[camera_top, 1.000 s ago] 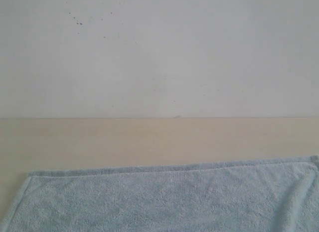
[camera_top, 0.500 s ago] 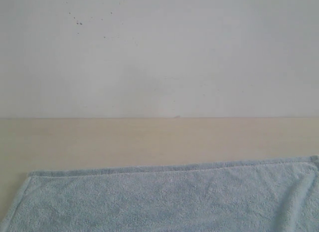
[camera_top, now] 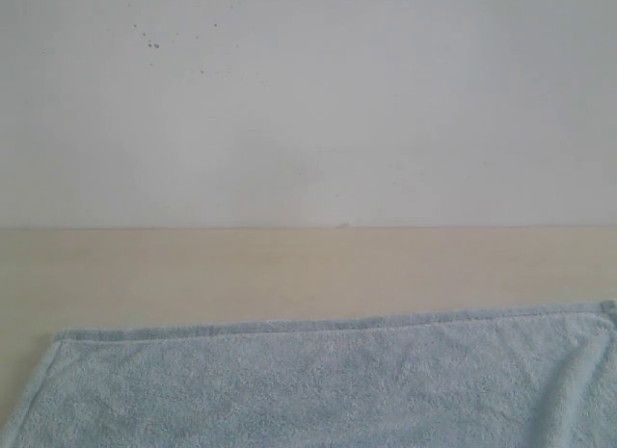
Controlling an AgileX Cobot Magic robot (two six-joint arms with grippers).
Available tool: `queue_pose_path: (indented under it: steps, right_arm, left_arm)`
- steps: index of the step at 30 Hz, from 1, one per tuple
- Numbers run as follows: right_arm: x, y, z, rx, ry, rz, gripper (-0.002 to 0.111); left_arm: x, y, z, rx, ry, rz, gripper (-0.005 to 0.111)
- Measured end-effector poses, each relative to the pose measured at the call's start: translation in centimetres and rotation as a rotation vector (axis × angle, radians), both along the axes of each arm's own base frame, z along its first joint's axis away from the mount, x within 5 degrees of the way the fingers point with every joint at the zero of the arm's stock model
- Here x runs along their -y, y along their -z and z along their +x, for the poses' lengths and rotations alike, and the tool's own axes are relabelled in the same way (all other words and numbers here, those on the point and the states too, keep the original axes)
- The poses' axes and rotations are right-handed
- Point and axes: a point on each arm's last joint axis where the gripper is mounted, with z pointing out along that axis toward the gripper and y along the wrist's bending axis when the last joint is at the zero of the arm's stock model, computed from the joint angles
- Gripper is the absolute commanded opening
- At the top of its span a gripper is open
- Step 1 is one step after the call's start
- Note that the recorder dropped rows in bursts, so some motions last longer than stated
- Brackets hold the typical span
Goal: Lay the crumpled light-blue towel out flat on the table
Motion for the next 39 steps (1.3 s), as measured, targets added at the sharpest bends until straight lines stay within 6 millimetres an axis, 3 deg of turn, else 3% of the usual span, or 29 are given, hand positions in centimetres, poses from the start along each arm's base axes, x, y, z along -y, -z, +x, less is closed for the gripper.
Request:
queue_pose_path:
  steps: [11,39]
  right_arm:
    - [0.0,0.0,0.0,0.000,0.000,0.000,0.000]
    - [0.0,0.0,0.0,0.000,0.000,0.001,0.000]
  left_arm:
    - [0.1,-1.4,0.2,0.212,0.043,0.261,0.004]
    - [0.1,-1.4,0.2,0.222,0.045,0.276,0.004]
